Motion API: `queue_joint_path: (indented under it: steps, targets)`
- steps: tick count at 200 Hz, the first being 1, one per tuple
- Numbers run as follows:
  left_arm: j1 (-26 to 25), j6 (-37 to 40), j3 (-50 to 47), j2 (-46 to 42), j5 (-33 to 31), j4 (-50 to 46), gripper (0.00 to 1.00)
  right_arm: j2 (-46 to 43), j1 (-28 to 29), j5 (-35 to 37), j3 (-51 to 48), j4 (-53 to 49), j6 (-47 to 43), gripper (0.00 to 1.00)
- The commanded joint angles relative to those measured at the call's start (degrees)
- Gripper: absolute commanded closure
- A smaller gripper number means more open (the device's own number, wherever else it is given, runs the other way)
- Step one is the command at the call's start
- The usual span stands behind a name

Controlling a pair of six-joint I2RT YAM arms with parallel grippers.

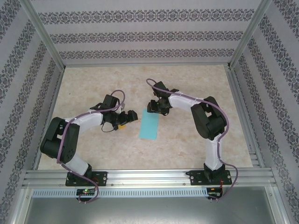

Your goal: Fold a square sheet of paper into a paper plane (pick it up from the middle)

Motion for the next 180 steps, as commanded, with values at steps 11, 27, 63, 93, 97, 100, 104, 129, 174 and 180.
queue_joint_path:
  steps: [11, 27, 63, 93, 97, 100, 104, 129, 174, 180]
  targets:
    - [-0.20, -1.80, -0.43, -3.32, -5.03, -2.98, 0.04, -6.98, 5.75, 13.73, 1.72, -9.59, -1.55, 0.41]
    - [0.71, -2.30, -0.61, -4.07, -7.14, -4.16, 0.04, -9.00, 8.95, 17.39, -0.26, -11.45, -0.26, 0.36]
    - [5.20, -4.09, -2.71, -5.44, -7.91, -3.49, 0.03, -9.52, 15.61, 18.92, -0.96, -14.22, 0.60, 0.24]
    - [8.14, -4.11, -3.34, -5.87, -7.44, -3.56, 0.02, -5.97, 19.28, 16.02, 1.19, -15.65, -1.03, 0.18]
    - [8.47, -4.18, -3.40, -5.92, -7.45, -3.62, 0.01, -5.45, 19.57, 15.62, 1.61, -16.04, -1.13, 0.18]
    - [8.75, -4.15, -3.51, -6.00, -7.42, -3.64, 0.01, -5.05, 19.65, 15.48, 1.83, -16.28, -1.16, 0.17]
    - [9.11, -4.18, -3.74, -6.16, -7.48, -3.60, 0.01, -4.52, 19.98, 15.33, 2.04, -16.56, -1.18, 0.17]
    - [10.98, -4.09, -4.79, -7.20, -7.52, -3.73, 0.00, -2.68, 21.17, 13.67, 2.70, -17.31, -1.72, 0.16]
    - [11.93, -3.18, -5.09, -7.44, -8.31, -4.62, 0.00, -0.14, 21.49, 12.38, 3.29, -18.42, -2.38, 0.14]
    - [11.92, -3.13, -5.03, -7.42, -8.31, -4.61, 0.00, 0.18, 21.49, 12.38, 3.26, -18.52, -2.43, 0.14]
